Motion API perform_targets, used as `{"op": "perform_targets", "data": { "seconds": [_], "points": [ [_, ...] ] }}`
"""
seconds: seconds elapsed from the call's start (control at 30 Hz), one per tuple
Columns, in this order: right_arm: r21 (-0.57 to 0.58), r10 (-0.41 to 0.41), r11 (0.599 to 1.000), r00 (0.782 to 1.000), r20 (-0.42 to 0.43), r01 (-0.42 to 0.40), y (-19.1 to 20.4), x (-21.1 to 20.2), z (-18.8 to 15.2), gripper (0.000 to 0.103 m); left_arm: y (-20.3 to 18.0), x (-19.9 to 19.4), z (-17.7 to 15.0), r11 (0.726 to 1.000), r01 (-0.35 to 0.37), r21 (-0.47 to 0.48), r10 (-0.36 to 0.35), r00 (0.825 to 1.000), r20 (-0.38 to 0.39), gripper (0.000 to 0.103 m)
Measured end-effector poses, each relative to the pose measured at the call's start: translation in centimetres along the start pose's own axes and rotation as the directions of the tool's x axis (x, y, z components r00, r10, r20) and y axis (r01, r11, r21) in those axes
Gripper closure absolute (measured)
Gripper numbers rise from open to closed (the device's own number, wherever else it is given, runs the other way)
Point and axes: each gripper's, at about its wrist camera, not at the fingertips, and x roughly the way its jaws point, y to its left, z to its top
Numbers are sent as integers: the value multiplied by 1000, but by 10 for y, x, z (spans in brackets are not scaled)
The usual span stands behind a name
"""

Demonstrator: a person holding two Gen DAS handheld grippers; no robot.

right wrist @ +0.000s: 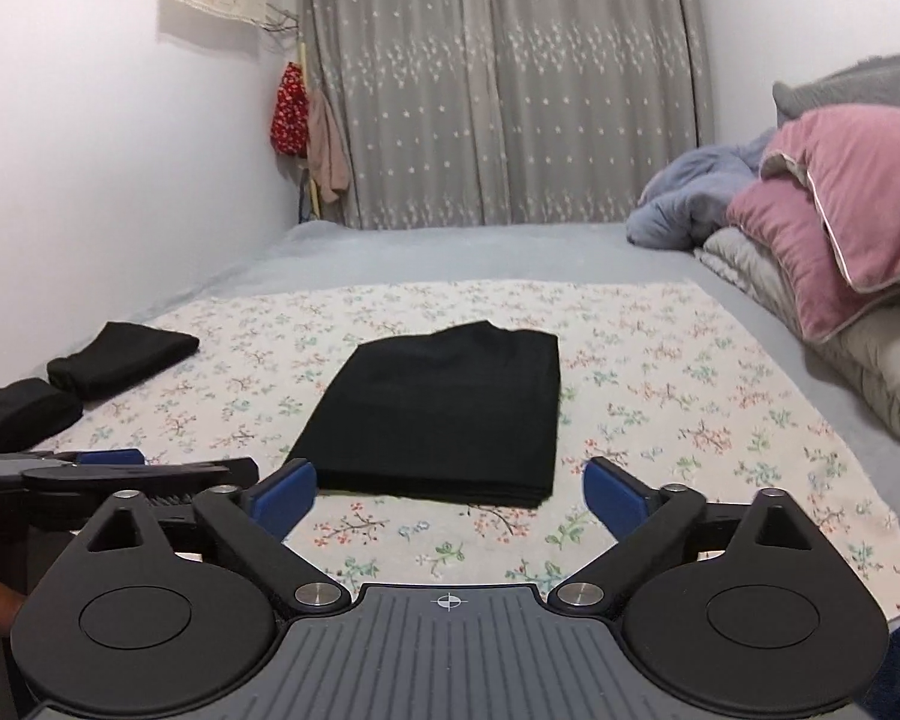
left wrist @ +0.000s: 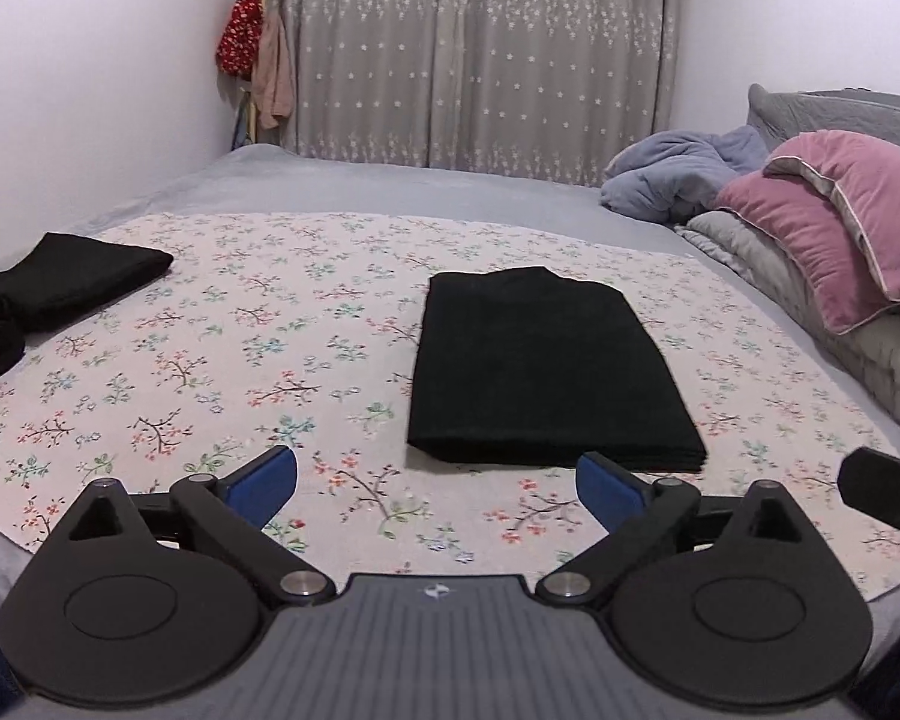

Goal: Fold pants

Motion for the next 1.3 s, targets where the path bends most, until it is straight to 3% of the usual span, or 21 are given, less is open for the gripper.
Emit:
{"op": "perform_targets", "data": {
  "seconds": [0.17,0.47,0.63,1.3],
  "points": [
    [-10,-57,998,998,-4,57,-1,12,-11,0,1,5,-7,999,-26,32,26,1000,-4,0],
    [11,-78,997,996,-43,79,-5,28,-27,0,-4,5,-12,999,-3,45,4,1000,-17,0],
    [42,-129,991,990,-50,131,-8,30,-29,0,-7,9,-15,999,10,50,-8,999,-41,0],
    [45,-122,991,991,-62,125,-9,37,-35,0,-15,15,-17,997,-38,65,42,997,-70,0]
  ]
}}
